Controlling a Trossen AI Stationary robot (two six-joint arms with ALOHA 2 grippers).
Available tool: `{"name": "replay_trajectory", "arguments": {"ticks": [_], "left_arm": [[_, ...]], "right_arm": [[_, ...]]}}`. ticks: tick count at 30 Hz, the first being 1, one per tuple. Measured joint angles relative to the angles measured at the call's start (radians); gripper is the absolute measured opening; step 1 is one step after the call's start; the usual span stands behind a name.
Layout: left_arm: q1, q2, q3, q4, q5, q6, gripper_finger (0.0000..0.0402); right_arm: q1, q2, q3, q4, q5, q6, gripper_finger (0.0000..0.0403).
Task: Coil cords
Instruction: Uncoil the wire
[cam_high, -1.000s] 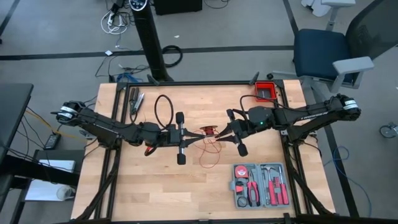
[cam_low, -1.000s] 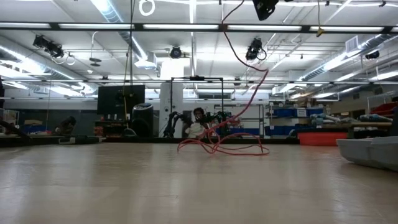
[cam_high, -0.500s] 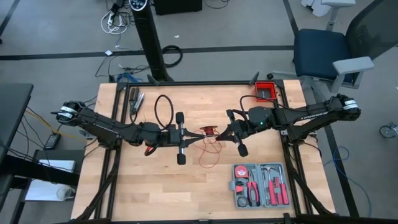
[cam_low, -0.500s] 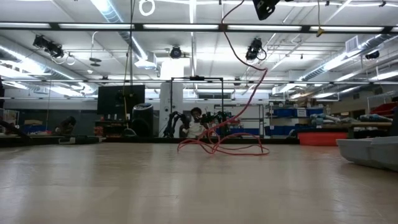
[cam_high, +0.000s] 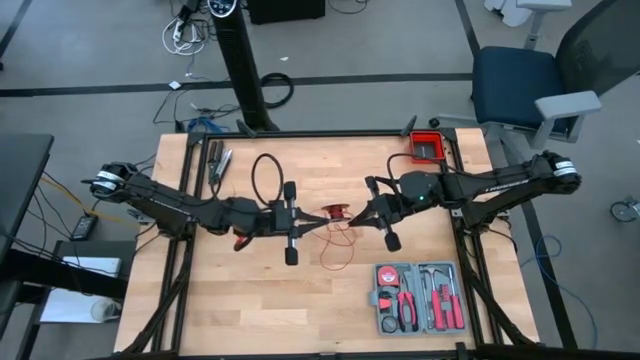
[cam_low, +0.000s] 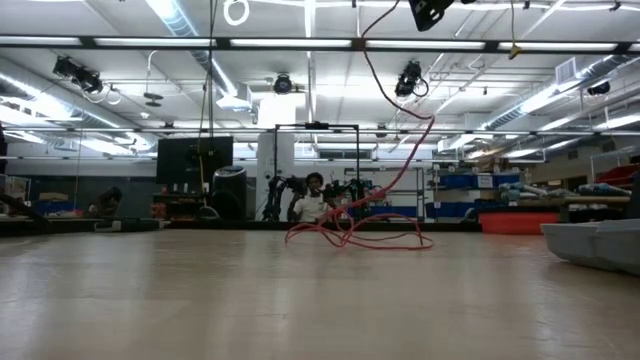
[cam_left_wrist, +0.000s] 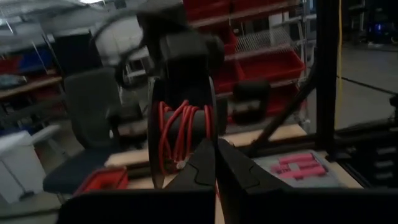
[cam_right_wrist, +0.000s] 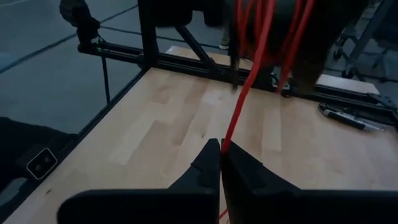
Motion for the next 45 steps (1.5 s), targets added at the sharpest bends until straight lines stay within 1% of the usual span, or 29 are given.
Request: {"name": "replay_trajectory", "arguments": {"ticks": [7, 9, 13, 17, 21, 26, 31, 34, 37, 45], "left_arm": [[0.025, 0.0, 0.0, -0.147, 0.019, -0.151, 0.0003], [0.041, 0.0, 0.0, -0.162, 0.066, -0.208, 0.0003], [0.064, 0.009, 0.0, -0.158, 0.2, -0.293, 0.0003], [0.064, 0.042, 0.0, -0.116, 0.282, -0.299, 0.0003], [0.064, 0.072, 0.0, -0.093, 0.325, -0.299, 0.0003], [0.064, 0.074, 0.0, -0.09, 0.326, -0.299, 0.0003], [0.064, 0.074, 0.0, -0.059, 0.325, -0.291, 0.0003], [0.064, 0.074, 0.001, -0.046, 0.323, -0.269, 0.0003], [0.064, 0.074, 0.0, -0.005, 0.322, -0.24, 0.0003], [0.064, 0.074, 0.0, 0.034, 0.311, -0.184, 0.0003]], "right_arm": [[0.0, -0.08, 0.0, -0.031, 0.009, -0.026, 0.0001], [0.0, -0.098, 0.0, -0.029, 0.053, -0.033, 0.0001], [0.002, -0.101, 0.0, -0.025, 0.177, -0.063, 0.0001], [0.002, -0.061, 0.0, 0.022, 0.193, -0.117, 0.0001], [0.002, -0.02, 0.0, 0.065, 0.191, -0.159, 0.0001], [0.002, 0.021, 0.0, 0.109, 0.142, -0.176, 0.0001], [-0.003, 0.053, 0.0, 0.113, 0.128, -0.177, 0.0001], [-0.006, 0.067, 0.001, 0.108, 0.095, -0.178, 0.0001], [-0.008, 0.068, 0.001, 0.082, 0.069, -0.177, 0.0001], [-0.01, 0.058, 0.001, -0.025, 0.068, -0.168, 0.0001]]}}
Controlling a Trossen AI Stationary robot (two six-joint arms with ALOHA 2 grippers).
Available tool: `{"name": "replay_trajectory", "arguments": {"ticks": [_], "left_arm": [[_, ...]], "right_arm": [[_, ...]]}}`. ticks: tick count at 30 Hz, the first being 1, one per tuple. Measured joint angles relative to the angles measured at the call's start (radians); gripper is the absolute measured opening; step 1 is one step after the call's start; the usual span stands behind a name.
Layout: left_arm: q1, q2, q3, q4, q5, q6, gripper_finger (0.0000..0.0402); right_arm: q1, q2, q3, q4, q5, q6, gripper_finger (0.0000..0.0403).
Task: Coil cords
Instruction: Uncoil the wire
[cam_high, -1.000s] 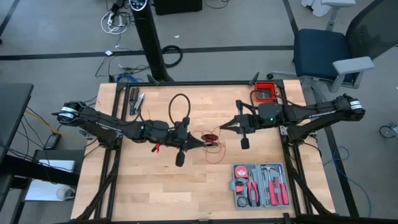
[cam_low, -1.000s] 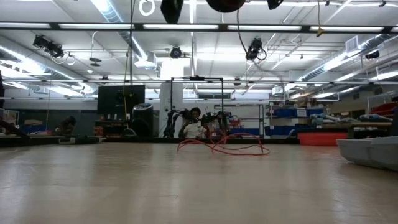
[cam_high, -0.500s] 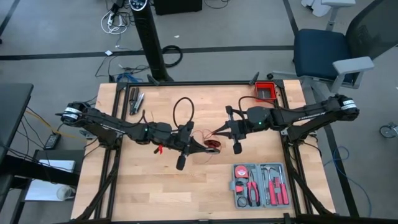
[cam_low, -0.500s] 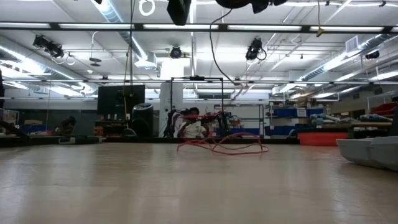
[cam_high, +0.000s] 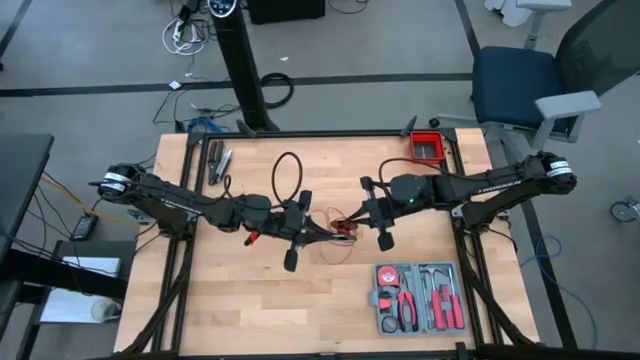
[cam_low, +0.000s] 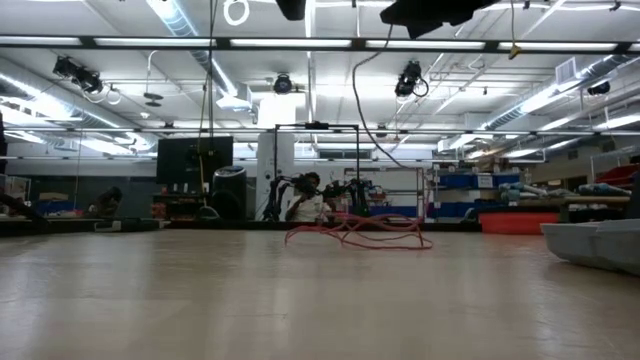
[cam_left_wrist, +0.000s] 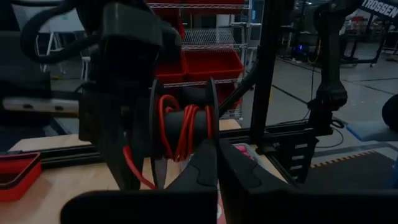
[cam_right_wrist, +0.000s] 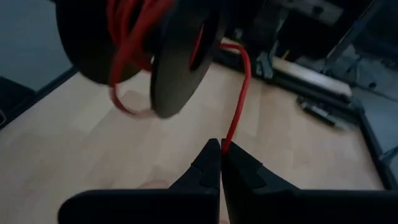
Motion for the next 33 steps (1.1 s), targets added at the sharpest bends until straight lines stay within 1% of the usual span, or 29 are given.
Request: {"name": "replay_trajectory", "arguments": {"ticks": [3, 5, 11, 17, 19, 22, 24, 27, 29, 31, 33], "left_arm": [[0.0, 0.0, 0.0, -0.001, 0.0, 0.001, 0.0003], [0.0, 0.0, 0.0, 0.003, -0.006, 0.001, 0.0003], [0.0, 0.0, 0.0, 0.002, -0.025, 0.021, 0.0003], [0.0, 0.0, 0.0, 0.0, -0.026, 0.021, 0.0003], [0.0, 0.0, 0.0, -0.003, -0.026, 0.021, 0.0003], [0.0, 0.0, 0.0, -0.008, -0.035, 0.021, 0.0003], [0.0, 0.0, 0.0, -0.014, -0.06, 0.021, 0.0003], [0.0, 0.0, 0.0, -0.034, -0.085, 0.013, 0.0003], [0.0, 0.0, 0.0, -0.035, -0.086, -0.012, 0.0003], [0.0, 0.0, 0.0, -0.046, -0.087, -0.04, 0.0003], [0.0, 0.0, 0.0, -0.065, -0.086, -0.081, 0.0003]], "right_arm": [[0.0, -0.004, 0.0, -0.014, -0.002, 0.011, 0.0001], [0.0, -0.011, 0.0, -0.042, -0.027, 0.012, 0.0001], [0.001, -0.059, 0.0, -0.163, -0.166, 0.011, 0.0001], [0.0, -0.14, 0.0, -0.254, -0.236, 0.046, 0.0001], [0.0, -0.17, 0.0, -0.281, -0.284, 0.059, 0.0001], [0.0, -0.215, 0.0, -0.285, -0.375, 0.06, 0.0001], [0.001, -0.248, 0.0, -0.27, -0.414, 0.047, 0.0001], [0.001, -0.291, 0.0, -0.206, -0.416, 0.007, 0.0001], [0.001, -0.316, 0.0, -0.139, -0.395, 0.007, 0.0001], [0.001, -0.338, 0.0, -0.089, -0.333, 0.018, 0.0001], [0.003, -0.354, 0.0, -0.063, -0.234, 0.042, 0.0001]]}}
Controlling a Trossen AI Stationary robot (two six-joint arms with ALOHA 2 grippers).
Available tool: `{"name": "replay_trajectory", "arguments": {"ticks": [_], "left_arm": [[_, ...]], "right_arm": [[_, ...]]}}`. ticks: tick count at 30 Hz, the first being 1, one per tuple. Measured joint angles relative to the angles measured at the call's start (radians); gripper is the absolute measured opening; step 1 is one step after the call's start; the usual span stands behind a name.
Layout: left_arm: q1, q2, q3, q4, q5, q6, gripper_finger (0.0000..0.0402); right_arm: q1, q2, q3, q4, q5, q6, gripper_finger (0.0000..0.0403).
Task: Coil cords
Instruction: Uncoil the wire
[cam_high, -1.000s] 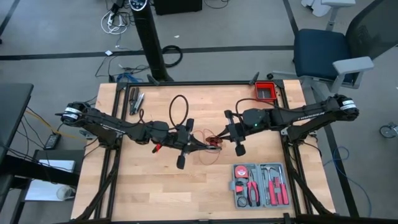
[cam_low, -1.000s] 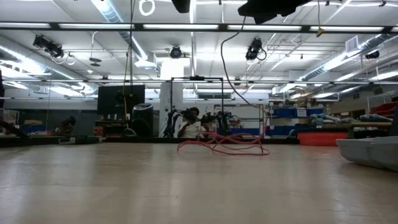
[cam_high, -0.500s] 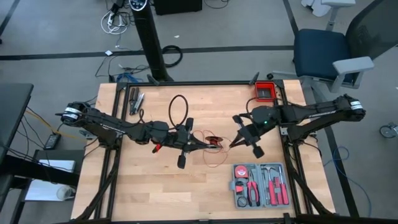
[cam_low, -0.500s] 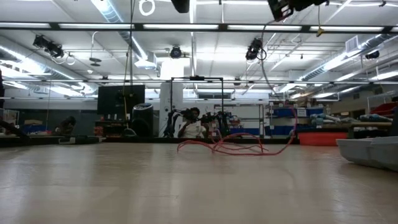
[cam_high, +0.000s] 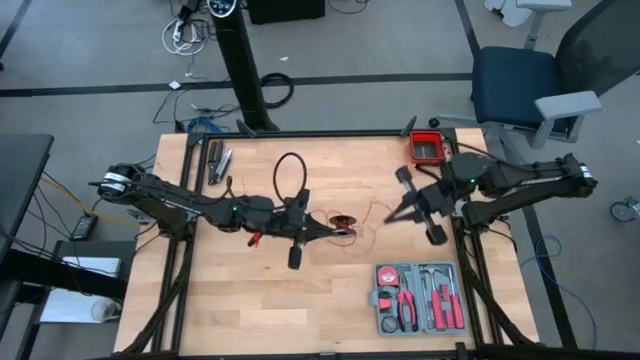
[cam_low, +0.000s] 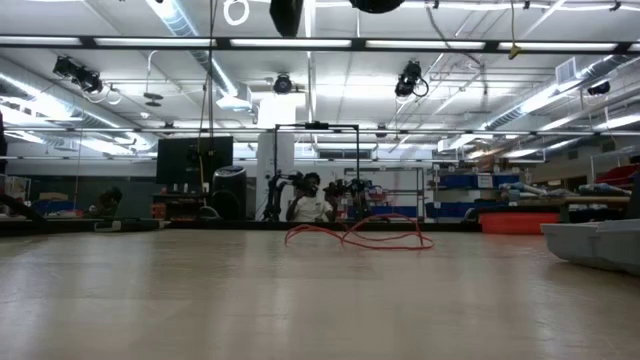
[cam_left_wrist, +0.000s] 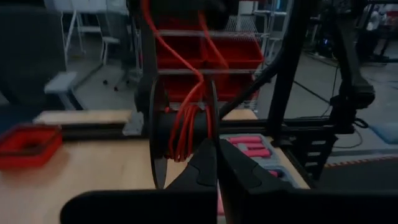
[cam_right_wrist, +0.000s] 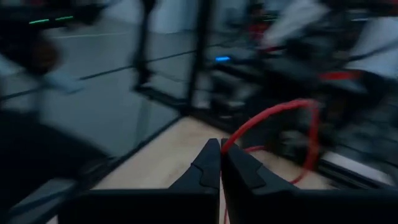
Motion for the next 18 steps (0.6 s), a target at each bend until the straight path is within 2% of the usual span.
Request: {"name": "replay_trajectory", "arguments": {"ticks": [5, 8, 13, 18], "left_arm": [[-0.001, 0.0, 0.0, -0.018, 0.037, -0.053, 0.0003], [-0.001, 0.0, 0.0, -0.018, 0.074, -0.062, 0.0003], [-0.001, 0.0, 0.0, -0.006, 0.079, -0.065, 0.0003], [-0.001, 0.0, 0.0, 0.002, 0.087, -0.063, 0.0003]], "right_arm": [[0.0, -0.017, 0.0, 0.007, 0.242, 0.042, 0.0001], [0.0, 0.005, 0.0, 0.045, 0.312, 0.071, 0.0001], [0.001, 0.088, 0.0, 0.149, 0.375, 0.089, 0.0002], [0.001, 0.208, 0.0, 0.216, 0.542, 0.104, 0.0002]]}}
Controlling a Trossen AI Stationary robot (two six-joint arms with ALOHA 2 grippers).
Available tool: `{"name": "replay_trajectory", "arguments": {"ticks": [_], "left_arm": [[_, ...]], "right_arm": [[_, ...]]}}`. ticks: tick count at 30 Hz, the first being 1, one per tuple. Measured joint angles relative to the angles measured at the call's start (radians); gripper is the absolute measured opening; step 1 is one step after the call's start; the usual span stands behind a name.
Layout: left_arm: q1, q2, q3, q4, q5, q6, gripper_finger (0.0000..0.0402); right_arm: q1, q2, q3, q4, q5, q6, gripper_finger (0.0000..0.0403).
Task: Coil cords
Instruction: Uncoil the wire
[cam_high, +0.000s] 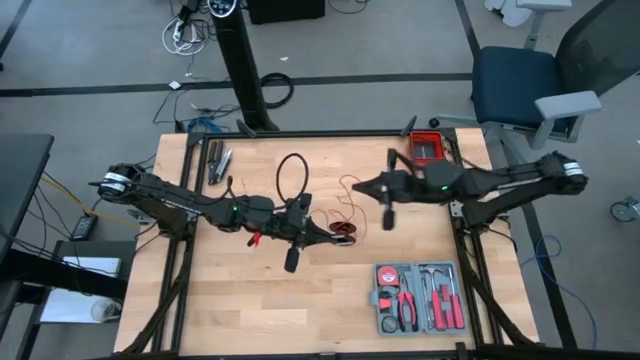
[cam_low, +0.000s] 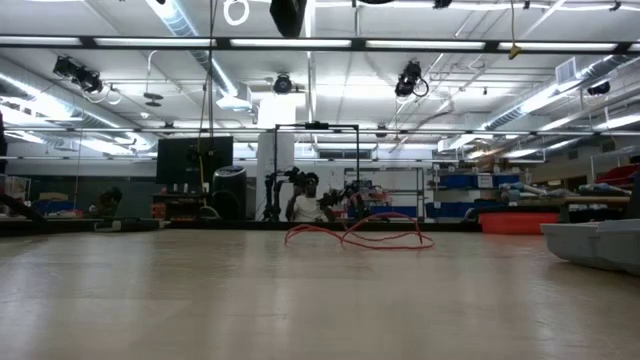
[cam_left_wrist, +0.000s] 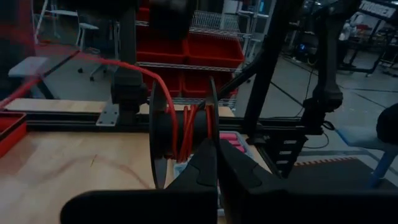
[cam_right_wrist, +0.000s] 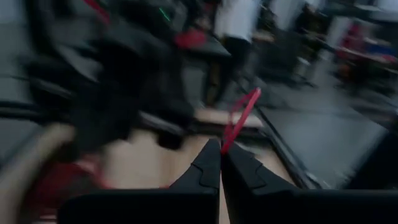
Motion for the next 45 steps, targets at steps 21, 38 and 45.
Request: {"name": "replay_trajectory", "arguments": {"ticks": [21, 38, 45], "left_arm": [[-0.005, 0.0, 0.0, 0.283, 0.196, 0.248, 0.0003], [-0.005, 0.0, 0.0, 0.336, -0.157, 0.405, 0.0003], [-0.006, -0.001, 0.0, 0.295, -0.225, 0.405, 0.0003]], "right_arm": [[-0.034, 0.154, 0.0, -0.207, 0.035, 0.066, 0.0005], [-0.005, 0.08, 0.0, -0.583, -0.143, 0.095, 0.0006], [-0.015, -0.04, 0.0, -0.742, -0.135, 0.148, 0.0006]]}}
